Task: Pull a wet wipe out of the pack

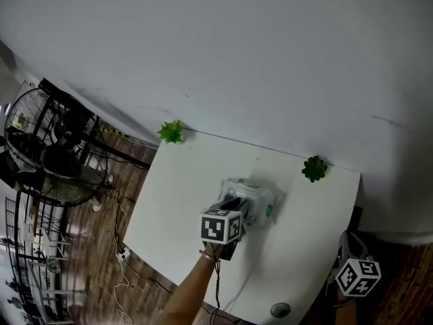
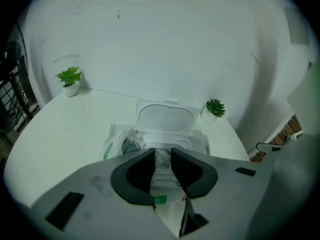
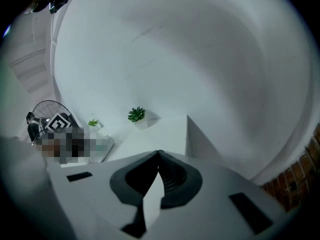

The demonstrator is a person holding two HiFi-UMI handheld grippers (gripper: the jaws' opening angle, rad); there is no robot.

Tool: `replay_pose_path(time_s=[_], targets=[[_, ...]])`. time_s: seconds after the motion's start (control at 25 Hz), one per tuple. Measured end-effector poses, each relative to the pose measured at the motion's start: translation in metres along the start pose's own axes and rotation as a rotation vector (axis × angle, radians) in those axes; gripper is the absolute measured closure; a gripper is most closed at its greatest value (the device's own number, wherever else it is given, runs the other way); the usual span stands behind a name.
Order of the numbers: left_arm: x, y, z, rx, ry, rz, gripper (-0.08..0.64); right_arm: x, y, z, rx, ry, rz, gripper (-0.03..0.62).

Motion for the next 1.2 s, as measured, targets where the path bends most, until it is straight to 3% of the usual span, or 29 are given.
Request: replay_pose_path(time_s=[0.84, 0.96, 1.2], targets=[[0.005, 0.000, -0.002, -0.054, 0.085, -0.043, 0.493, 0.001, -0.012, -0.007, 0.050, 0.008, -0.019, 0.591], [0.006, 0.004, -0.002, -0.066, 0.093, -0.032, 0.532, 0.000, -0.015, -0.007, 0.063, 0.007, -0.021, 0.591], [0.008, 0.004, -0.003, -0.046, 0.119, -0.030, 0.532, 0.003, -0.019, -0.006, 0.071, 0.006, -0.024, 0.591]])
Point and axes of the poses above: the fingertips, and each gripper's own axes: x forward along the fingers, y to its left, z out of its top, the point moved 1 cm from there along -x, backward along the fingers, and after that the axes turned 5 degrees about y, right-handed, at the moved point
